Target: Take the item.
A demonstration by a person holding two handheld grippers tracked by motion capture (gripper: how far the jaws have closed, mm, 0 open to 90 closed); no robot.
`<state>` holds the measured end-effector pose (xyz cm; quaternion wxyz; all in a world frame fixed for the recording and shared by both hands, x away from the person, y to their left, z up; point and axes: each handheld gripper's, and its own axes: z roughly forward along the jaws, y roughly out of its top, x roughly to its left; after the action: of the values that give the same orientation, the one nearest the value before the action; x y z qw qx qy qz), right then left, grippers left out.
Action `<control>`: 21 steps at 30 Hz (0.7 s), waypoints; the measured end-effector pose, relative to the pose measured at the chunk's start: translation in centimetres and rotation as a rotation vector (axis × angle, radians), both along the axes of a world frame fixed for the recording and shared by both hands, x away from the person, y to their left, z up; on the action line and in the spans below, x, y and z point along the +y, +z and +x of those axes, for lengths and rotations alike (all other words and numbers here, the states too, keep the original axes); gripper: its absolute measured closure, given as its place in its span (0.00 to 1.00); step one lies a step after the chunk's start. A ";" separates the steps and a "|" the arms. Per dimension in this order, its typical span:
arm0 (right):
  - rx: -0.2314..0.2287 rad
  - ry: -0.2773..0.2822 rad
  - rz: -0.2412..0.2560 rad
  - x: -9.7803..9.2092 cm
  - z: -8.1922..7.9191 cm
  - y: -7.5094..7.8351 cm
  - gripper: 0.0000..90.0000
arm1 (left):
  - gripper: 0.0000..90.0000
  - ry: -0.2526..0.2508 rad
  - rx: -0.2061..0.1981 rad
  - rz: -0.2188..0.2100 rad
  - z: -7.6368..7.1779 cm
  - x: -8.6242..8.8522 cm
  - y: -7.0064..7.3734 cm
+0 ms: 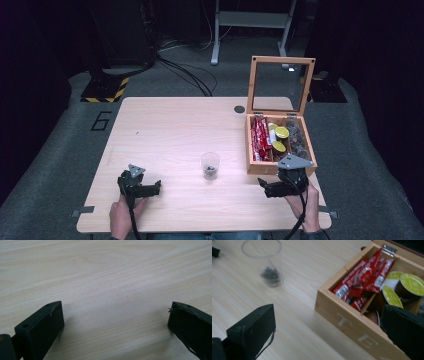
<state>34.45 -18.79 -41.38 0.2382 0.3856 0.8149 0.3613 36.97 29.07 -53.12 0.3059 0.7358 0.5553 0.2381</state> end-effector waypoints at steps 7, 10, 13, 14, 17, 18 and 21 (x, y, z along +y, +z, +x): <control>0.038 -0.070 -0.014 -2.6 -0.4 -2.6 0.00 | 0.00 -0.002 -0.002 0.002 0.0 0.0 0.0; 0.071 -0.096 -0.006 -3.6 -0.4 -4.1 0.00 | 0.00 -0.002 -0.001 0.000 0.0 0.0 0.0; 0.104 -0.133 -0.024 -4.7 -0.2 -5.9 0.00 | 0.00 0.000 -0.002 -0.003 0.0 0.0 0.0; 0.113 -0.143 -0.027 -5.1 -0.2 -6.5 0.00 | 0.00 0.000 -0.002 -0.003 0.0 0.0 0.0; 0.139 -0.179 -0.012 -6.1 0.1 -8.2 0.00 | 0.00 0.001 -0.002 -0.004 0.0 -0.1 0.0; 0.146 -0.182 -0.004 -6.3 0.1 -8.6 0.00 | 0.00 0.002 -0.001 -0.006 0.0 -0.1 0.0; 0.177 -0.230 -0.023 -6.6 0.7 -10.2 0.00 | 0.00 0.003 -0.002 -0.006 0.0 -0.1 0.0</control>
<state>35.11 -25.43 -51.56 0.2097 0.5040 0.7872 0.2868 37.02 28.99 -53.16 0.3083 0.7338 0.5569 0.2375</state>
